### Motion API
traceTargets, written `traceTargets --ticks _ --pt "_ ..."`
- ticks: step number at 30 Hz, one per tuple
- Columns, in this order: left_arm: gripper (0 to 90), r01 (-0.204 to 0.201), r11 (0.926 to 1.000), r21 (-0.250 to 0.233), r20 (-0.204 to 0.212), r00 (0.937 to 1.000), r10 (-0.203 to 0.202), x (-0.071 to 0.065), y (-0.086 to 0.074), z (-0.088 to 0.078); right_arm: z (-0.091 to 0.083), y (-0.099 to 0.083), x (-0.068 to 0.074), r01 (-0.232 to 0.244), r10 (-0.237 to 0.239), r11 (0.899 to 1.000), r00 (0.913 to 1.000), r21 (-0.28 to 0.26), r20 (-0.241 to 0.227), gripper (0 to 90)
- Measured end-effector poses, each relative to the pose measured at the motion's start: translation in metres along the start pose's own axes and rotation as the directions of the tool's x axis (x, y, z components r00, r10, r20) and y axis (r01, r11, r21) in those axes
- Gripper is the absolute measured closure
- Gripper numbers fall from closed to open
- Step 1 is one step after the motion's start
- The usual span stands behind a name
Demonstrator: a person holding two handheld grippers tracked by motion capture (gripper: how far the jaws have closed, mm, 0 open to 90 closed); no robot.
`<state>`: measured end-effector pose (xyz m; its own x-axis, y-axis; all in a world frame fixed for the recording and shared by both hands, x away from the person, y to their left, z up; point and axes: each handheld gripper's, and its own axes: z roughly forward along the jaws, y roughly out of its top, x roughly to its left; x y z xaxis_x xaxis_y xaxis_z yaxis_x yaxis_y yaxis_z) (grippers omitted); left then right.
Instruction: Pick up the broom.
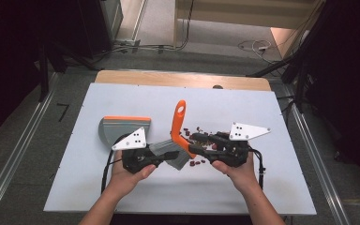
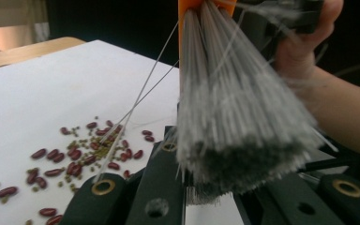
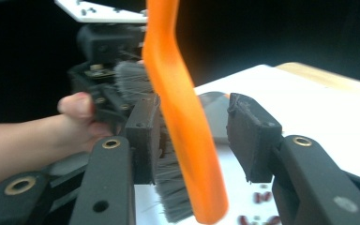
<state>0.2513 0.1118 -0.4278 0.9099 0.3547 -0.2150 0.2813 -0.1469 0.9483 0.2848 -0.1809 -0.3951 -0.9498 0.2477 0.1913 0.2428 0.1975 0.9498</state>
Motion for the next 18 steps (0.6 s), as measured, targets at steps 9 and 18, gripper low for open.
traceTargets --ticks 9,18 --pt "85.4 -0.022 0.9996 0.019 0.09 0.9957 0.021 -0.004 -0.001 0.004 0.009 -0.003 0.001 -0.021 0.025 0.999 0.9901 0.028 -0.138 57.2" --pt "85.3 -0.027 0.9993 0.025 0.13 0.9913 0.024 -0.006 -0.001 0.008 0.017 -0.009 0.0 -0.031 0.041 0.998 0.98 0.055 -0.195 61.4"
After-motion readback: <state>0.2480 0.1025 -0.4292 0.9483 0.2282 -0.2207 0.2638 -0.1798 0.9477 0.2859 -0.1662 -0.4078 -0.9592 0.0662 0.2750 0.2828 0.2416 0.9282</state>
